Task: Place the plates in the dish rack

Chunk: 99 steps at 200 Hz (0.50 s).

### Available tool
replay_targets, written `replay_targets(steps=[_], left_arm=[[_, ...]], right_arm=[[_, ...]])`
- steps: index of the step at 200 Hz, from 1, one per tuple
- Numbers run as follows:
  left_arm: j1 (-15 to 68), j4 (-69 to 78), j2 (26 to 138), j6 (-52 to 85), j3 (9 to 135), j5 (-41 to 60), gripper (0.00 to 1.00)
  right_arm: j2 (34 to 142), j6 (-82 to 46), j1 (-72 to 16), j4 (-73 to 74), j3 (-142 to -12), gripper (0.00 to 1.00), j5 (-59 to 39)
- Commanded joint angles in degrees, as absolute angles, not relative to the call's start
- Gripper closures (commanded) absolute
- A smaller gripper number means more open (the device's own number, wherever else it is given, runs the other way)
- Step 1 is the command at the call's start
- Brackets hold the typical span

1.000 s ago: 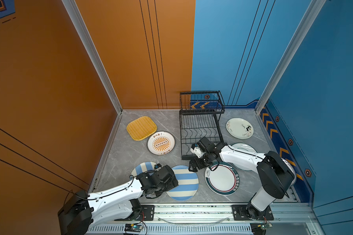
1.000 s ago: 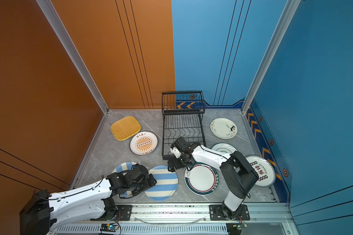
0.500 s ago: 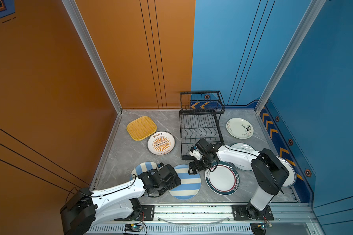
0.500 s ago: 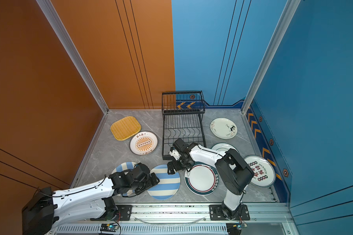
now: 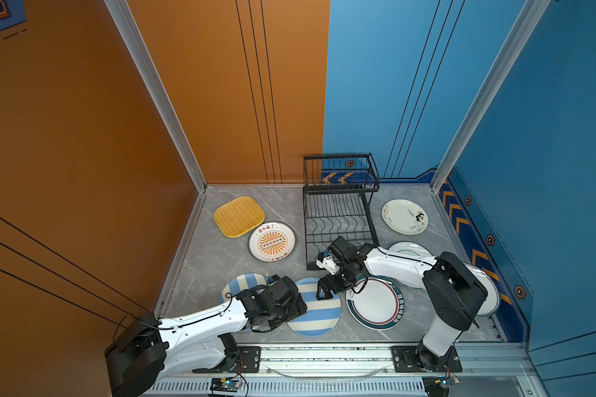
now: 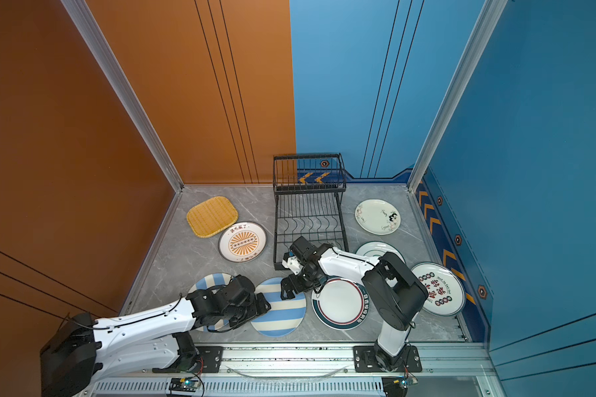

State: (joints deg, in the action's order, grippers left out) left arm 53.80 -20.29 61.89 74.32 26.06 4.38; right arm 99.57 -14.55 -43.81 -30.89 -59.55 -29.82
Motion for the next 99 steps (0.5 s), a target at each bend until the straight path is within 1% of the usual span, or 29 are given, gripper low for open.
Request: replay_targets(steps=[1,13,15,19,99], left_arm=[[53.76,-23.54,63.81,72.22,24.48,6.55,0.12],[53.59,-23.47,63.9,71.26,24.31,6.91,0.13],[53.56,-23.47,63.9,71.1,24.27,6.93,0.16],[53.45,-23.48,63.9,71.0,24.08,7.03,0.17],[53.48,-23.38,63.37,69.43,22.18,6.87,0.21]], right_arm=[[99.18,-12.87,-44.48,-33.49,-58.16,0.1,-35.09],[99.02,-12.59,-44.3,-33.58,-58.19,0.11,-36.23],[99.02,-12.57,-44.23,-33.57,-58.18,0.11,-36.39],[98.92,-12.51,-44.14,-33.57,-58.19,0.12,-36.66],[97.93,-11.52,-42.81,-33.49,-57.83,0.15,-42.6]])
